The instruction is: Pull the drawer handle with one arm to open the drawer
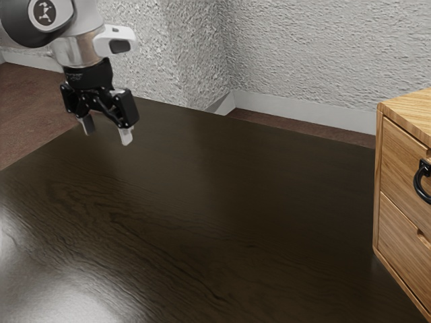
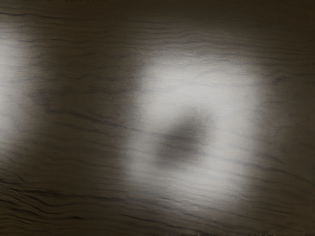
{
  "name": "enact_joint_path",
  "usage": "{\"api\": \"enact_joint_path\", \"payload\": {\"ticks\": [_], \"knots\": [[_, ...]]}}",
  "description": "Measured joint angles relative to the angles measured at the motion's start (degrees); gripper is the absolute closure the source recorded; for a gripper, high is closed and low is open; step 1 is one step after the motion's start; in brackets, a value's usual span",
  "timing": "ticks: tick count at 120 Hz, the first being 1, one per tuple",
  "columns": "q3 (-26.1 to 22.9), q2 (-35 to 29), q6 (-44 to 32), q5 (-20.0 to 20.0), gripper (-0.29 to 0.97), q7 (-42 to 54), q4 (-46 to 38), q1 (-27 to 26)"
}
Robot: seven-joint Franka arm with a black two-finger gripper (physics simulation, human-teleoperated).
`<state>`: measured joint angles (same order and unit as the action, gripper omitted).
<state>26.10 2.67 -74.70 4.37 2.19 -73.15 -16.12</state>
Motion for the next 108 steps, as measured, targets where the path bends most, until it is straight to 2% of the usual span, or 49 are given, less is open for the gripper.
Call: {"api": "enact_joint_path", "payload": {"ticks": [16,27,41,54,96,108], "knots": [[0.0,-0.1,0.3,-0.3,0.0,0.2,0.2,-1.2],[-0.5,-1.5,0.7,-1.5,0.0,0.3,14.0,-0.5],[-1.4,-1.9,0.9,-2.4,0.0,0.5,18.0,1.3],[-1.3,0.0,-0.3,-2.5,0.0,0.6,17.7,2.8],[-1.3,1.4,-2.0,-2.5,0.0,0.6,13.8,0.8],[-3.2,-3.6,-1.4,0.5,0.0,0.4,6.3,0.0]]}}
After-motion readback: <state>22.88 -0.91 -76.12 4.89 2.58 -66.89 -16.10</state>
